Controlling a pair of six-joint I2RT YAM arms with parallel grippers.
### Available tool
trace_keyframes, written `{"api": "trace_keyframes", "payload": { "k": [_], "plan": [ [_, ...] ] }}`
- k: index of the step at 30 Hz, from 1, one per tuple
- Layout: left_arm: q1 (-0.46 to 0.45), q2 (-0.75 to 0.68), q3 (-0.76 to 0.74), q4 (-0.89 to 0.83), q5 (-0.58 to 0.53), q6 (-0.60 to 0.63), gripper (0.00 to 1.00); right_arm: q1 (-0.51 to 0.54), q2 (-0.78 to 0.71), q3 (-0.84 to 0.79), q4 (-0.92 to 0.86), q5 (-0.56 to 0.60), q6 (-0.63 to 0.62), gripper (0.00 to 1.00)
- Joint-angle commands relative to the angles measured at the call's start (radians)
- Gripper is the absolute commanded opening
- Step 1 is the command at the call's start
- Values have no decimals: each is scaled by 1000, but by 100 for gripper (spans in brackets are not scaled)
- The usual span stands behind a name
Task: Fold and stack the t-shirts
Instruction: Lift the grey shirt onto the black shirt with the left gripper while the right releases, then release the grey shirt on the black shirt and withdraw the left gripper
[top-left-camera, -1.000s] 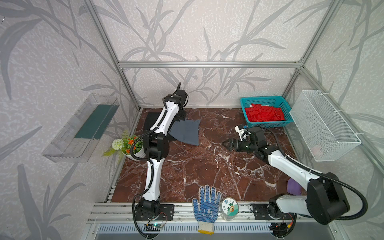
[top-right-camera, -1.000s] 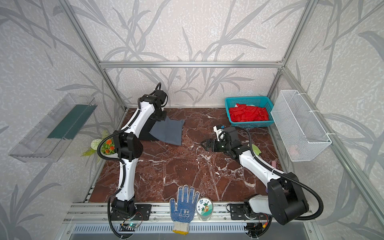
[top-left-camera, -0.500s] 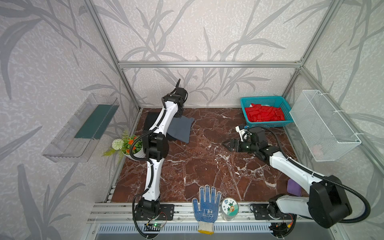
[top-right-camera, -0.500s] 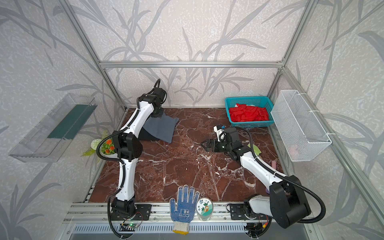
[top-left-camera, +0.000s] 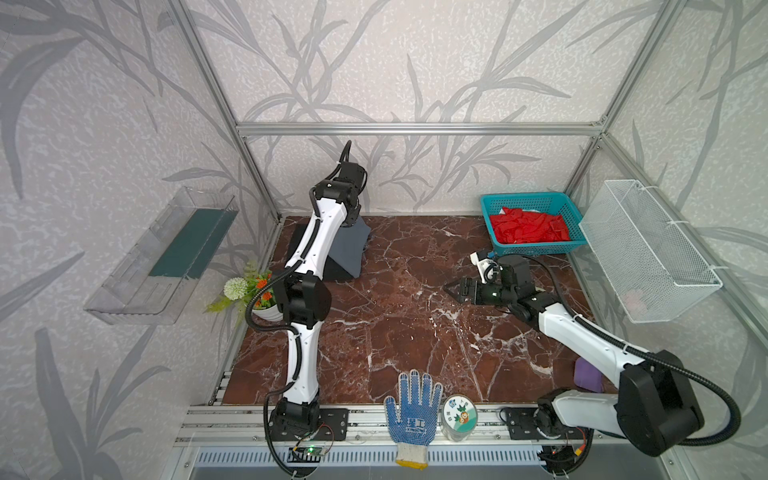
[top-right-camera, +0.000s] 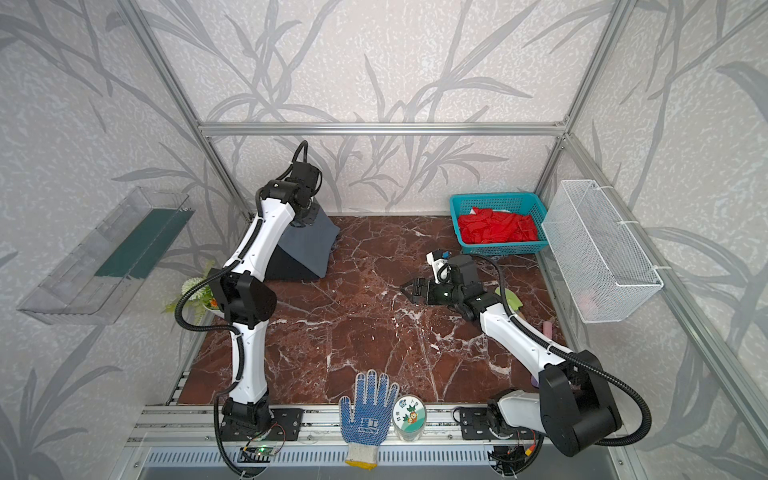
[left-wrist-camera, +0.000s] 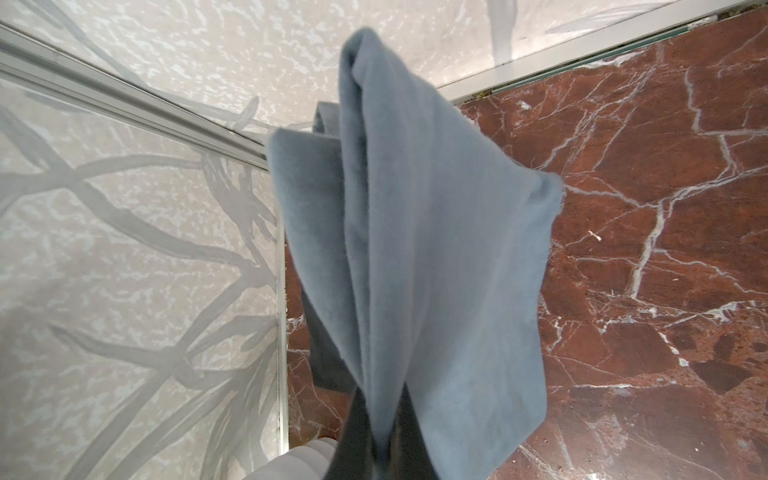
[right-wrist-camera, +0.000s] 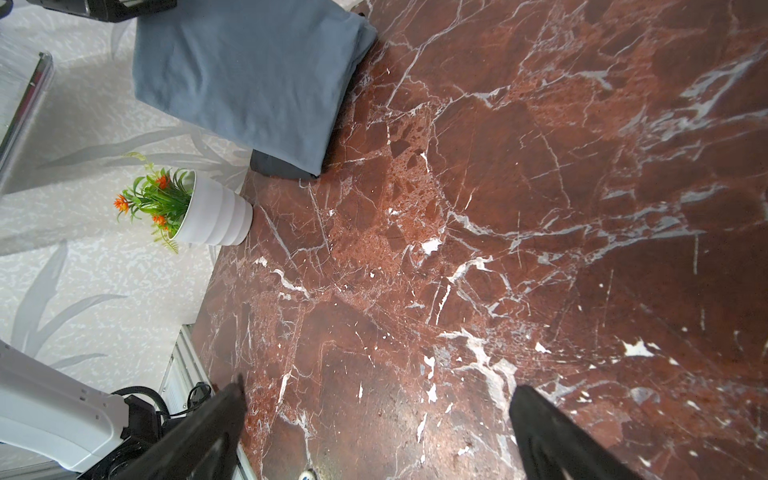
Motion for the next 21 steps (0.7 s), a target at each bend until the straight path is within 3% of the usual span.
{"api": "trace_keyframes", "payload": {
  "k": [1,8,21],
  "plan": [
    [12,-52,-7,27,-35,48,0,7,-17,-1,6,-7,-4,99],
    [29,-60,-2,33,-32,51,0,16,-4,4,0,-6,-4,99],
    [154,48,19,21,2,10,0,28,75,47,-22,-21,-24,99]
  ]
}}
